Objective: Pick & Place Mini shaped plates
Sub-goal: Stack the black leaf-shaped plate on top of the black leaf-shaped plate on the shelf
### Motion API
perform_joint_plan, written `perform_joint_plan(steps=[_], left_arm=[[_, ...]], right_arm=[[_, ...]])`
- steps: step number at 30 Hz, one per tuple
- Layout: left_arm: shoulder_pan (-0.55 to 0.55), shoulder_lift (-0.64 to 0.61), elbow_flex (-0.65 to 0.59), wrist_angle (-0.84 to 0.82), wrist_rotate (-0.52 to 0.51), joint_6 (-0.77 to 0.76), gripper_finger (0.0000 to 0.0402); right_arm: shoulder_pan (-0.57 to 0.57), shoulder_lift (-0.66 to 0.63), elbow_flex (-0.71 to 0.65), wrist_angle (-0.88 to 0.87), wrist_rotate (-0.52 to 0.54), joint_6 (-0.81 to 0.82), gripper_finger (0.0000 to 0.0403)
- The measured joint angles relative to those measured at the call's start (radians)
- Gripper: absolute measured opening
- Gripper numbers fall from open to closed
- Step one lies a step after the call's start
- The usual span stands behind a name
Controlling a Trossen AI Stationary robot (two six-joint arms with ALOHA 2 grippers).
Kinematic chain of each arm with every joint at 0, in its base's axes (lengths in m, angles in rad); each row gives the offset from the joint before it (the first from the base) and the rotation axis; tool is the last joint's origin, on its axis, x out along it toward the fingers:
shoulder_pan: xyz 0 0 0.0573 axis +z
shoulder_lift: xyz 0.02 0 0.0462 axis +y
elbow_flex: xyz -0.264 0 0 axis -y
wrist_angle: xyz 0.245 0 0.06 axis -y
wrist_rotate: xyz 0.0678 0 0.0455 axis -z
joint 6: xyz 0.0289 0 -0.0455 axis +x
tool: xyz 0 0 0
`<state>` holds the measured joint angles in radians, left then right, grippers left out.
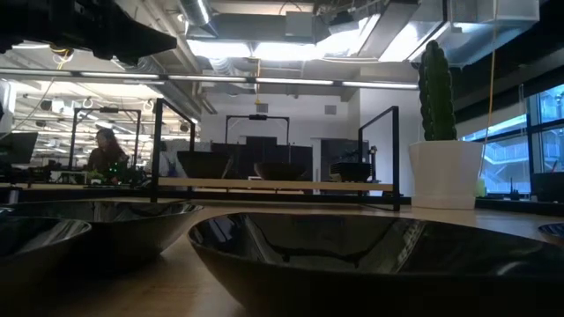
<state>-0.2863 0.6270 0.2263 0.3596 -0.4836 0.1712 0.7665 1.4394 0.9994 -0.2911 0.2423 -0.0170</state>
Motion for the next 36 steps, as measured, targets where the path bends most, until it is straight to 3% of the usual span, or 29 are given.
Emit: perform_joint_plan(steps=[5, 10, 16, 21, 36], left_arm=[[0.000, 0.000, 0.000, 0.002, 0.013, -0.007, 0.0006], [0.000, 0.000, 0.000, -0.013, 0.014, -0.045, 0.0006], [0.000, 0.001, 0.000, -0.058, 0.015, -0.064, 0.0006], [0.000, 0.001, 0.000, -0.066, 0.015, -0.064, 0.0006], [0.000, 0.001, 0.000, -0.079, 0.015, -0.064, 0.0006]], right_arm=[[0.058, 0.219, 0.255, -0.208, 0.068, 0.186, 0.0023], [0.084, 0.361, 0.383, -0.275, 0.036, 0.221, 0.0068], [0.093, 0.453, 0.428, -0.267, -0.059, 0.239, 0.0144], [0.096, 0.473, 0.439, -0.249, -0.080, 0.302, 0.0186], [0.094, 0.540, 0.437, -0.293, -0.086, 0.315, 0.0197]])
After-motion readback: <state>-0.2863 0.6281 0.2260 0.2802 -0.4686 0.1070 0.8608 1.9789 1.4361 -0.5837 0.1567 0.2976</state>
